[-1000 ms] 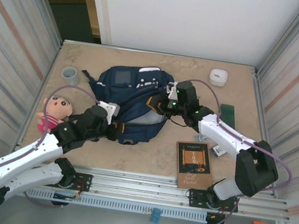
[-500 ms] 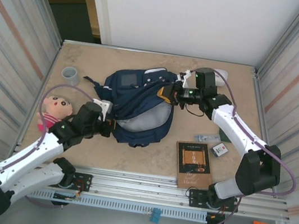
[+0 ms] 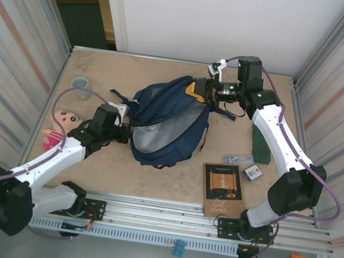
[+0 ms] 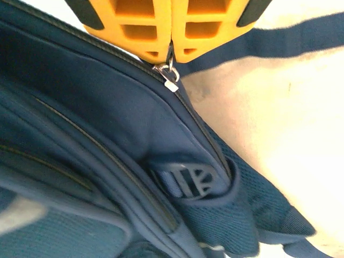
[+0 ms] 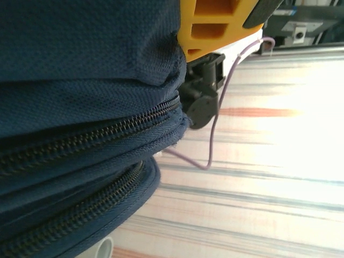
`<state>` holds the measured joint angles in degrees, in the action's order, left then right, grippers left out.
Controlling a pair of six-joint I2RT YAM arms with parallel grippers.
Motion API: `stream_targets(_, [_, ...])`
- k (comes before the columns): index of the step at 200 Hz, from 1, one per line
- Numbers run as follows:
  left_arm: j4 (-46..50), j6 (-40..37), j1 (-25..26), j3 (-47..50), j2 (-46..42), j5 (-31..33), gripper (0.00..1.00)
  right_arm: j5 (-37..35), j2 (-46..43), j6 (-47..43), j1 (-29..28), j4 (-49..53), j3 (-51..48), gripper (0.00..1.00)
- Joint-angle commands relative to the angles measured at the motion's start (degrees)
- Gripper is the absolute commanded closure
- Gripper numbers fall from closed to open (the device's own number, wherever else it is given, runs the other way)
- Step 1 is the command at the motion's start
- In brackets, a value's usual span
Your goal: Pack the student bag
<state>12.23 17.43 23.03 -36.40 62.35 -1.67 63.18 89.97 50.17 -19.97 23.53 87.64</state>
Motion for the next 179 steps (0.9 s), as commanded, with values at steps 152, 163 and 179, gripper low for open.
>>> stream_targets(152, [-0.66,-26.74,-2.12,-4.39,-14.99,-21.68,0.26,3.19,2.87,-15.27,-0.81,14.24,8.33,1.00])
stream_targets(163, [-0.13,-29.40,-1.26,-5.01,-15.93,-23.32,0.21,3.11,3.14,-15.97,-1.28,14.95,8.73,1.00])
stream_targets(179, [0.15,-33.33,2.40,-6.48,-15.33,-21.05,0.15,3.16,3.24,-16.49,-1.94,15.48,8.98,1.00])
